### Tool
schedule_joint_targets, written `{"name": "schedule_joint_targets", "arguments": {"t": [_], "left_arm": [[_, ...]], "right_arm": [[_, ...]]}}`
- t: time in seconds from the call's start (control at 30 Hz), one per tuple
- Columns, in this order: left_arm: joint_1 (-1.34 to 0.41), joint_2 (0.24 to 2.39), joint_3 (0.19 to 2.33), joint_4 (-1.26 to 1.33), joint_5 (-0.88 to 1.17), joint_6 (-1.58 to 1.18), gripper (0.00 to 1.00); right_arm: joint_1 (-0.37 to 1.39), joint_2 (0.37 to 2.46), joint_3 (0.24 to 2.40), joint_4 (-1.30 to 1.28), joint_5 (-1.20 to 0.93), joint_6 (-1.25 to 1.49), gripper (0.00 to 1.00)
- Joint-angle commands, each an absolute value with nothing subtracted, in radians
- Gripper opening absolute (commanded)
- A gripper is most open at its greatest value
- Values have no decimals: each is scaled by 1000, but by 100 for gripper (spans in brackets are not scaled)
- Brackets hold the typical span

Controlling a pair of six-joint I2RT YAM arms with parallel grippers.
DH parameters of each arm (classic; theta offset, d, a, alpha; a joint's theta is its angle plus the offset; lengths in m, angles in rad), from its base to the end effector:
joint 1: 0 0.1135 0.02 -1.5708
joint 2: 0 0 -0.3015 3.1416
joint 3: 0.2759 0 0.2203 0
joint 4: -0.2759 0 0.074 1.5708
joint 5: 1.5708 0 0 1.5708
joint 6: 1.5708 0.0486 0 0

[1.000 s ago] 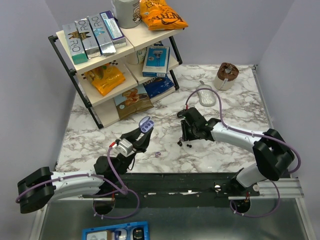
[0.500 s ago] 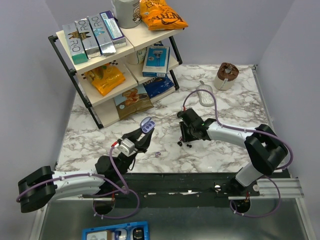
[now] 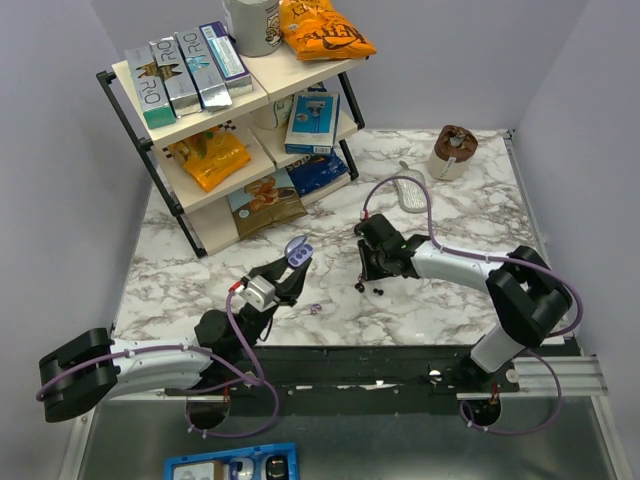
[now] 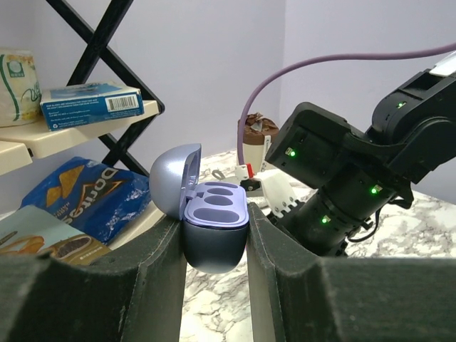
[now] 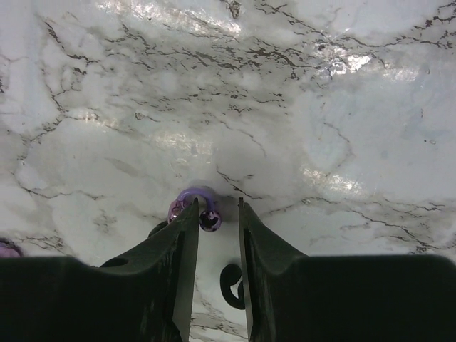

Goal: Insert the wireless bluetooth earbuds into the charging case
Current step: Pick up the earbud from the center of the board.

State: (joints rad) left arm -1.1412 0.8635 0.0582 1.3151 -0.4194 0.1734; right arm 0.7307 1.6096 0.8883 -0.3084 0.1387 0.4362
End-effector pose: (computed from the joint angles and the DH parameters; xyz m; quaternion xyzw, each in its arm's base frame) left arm 0.0670 -0.0986 0.2892 0.1602 0.5015 -0.2993 0.7958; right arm 0.2230 0.1908 0.2152 -0.1227 0.9536 0.0912 0.2593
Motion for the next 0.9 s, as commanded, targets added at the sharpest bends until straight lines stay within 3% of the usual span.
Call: {"name": "schedule_joint_targets", "arguments": {"t": [0.0,0.3,0.53,0.87], "left_arm": [[-1147,864,43,1397,-431,158,0],[-1149,868,40,1397,-433,152,0],[-1149,870,37,1399,-433,147,0],[-1150,888,44,1397,-428,141,0]], "right_arm": [[724,1644,913,-299,117,436,35],[724,1661,913,-290,106,434,27],[724,1637,890,-285,103,449,1],[726,1433,868,-285,120,486,1]]}}
